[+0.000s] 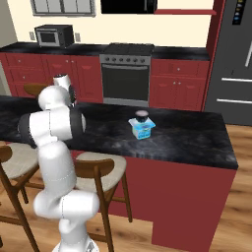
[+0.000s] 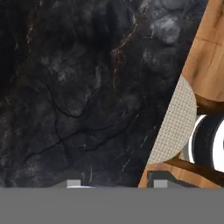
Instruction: Stack the yogurt containers by placing the smaller containers on top of the larger containers.
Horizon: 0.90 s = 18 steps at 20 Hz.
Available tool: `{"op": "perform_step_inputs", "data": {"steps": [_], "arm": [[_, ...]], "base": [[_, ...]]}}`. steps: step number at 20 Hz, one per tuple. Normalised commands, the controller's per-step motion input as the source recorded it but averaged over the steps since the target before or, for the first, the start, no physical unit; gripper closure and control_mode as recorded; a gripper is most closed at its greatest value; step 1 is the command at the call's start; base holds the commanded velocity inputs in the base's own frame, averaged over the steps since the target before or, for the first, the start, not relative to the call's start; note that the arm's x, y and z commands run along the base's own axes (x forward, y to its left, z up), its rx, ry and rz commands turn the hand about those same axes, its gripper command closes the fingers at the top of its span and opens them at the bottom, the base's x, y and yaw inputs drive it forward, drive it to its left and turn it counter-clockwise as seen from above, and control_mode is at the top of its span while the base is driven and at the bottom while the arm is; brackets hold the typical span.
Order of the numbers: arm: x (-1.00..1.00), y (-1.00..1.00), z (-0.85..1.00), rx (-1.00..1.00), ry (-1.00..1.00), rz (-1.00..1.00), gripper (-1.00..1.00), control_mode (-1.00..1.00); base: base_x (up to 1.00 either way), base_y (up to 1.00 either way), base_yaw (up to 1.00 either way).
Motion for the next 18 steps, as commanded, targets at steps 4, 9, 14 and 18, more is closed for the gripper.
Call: {"op": "perform_step_inputs", "data": {"steps": [4,9,14,18], "arm": [[-0.4,-0.51,0.68,0.17,-0.09,-0.5,1.0,-1.0],[-0.34,-0.61,0.67,0.19,-0.04,-0.45,1.0,-1.0],[-0.35,-0.52,0.59,0.18,-0.04,-0.42,1.0,-1.0],[-0.32,-0.48,0.49,0.16,-0.03,-0.4,1.0,-1.0]], "base": [[0.0,0.0,0.0],[0.0,0.0,0.0],[0.0,0.0,0.0],[0.0,0.0,0.0]]}}
